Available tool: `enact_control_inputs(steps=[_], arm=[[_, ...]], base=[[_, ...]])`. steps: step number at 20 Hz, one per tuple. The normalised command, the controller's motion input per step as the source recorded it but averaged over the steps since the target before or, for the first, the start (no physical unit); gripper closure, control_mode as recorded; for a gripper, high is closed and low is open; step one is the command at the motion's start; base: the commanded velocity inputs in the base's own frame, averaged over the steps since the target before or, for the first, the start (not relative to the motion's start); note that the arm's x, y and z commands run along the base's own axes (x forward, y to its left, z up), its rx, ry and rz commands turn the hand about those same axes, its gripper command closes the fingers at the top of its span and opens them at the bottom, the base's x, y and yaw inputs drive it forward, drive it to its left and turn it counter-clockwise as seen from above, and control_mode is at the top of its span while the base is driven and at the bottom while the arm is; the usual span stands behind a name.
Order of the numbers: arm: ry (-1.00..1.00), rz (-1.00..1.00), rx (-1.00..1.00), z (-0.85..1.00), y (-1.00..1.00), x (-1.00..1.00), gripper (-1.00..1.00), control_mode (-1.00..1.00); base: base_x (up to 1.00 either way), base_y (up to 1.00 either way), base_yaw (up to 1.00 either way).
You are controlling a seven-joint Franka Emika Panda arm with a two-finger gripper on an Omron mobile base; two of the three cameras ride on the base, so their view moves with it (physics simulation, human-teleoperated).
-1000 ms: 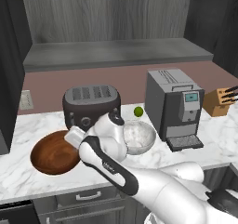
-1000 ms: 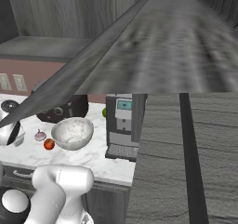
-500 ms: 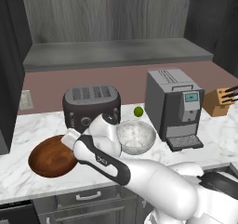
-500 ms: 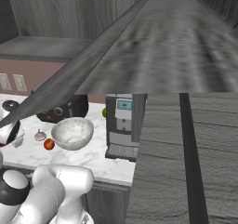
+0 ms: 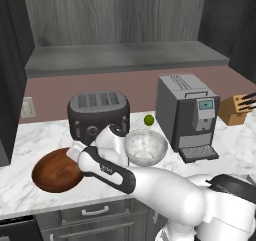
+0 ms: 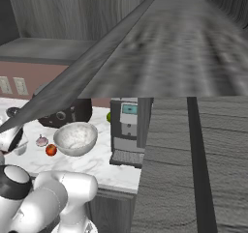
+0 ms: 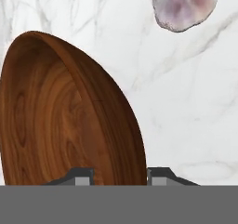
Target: Pick both bowls and place them on the counter. Then place the garlic in one bowl and place the apple in the other bowl.
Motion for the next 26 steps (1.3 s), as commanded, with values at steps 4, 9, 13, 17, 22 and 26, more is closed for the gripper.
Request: enact_control_inputs(steps=[4,9,13,17,22,26], arm=[[0.00,0.00,0.00,-0.34,0.00,0.03,1.00,-1.00],[0.00,0.00,0.00,-0.26,0.00,0.01,1.00,-1.00],[0.00,0.00,0.00,0.01,0.00,0.00,-1.00,-1.00],[-0.05,0.00,0.00,0.33,-0.10,-0.04,-1.00,-1.00],[-0.03,0.00,0.00,0.38,-0.38,-0.15,-1.00,-1.00],[0.00,-0.06,0.01,0.32,-0.45,-0.06,-1.00,-1.00]], base=[[0.00,0.00,0.00],[0.00,0.00,0.00],[0.00,0.00,0.00],[0.00,0.00,0.00],[0.00,0.00,0.00],[0.00,0.00,0.00]])
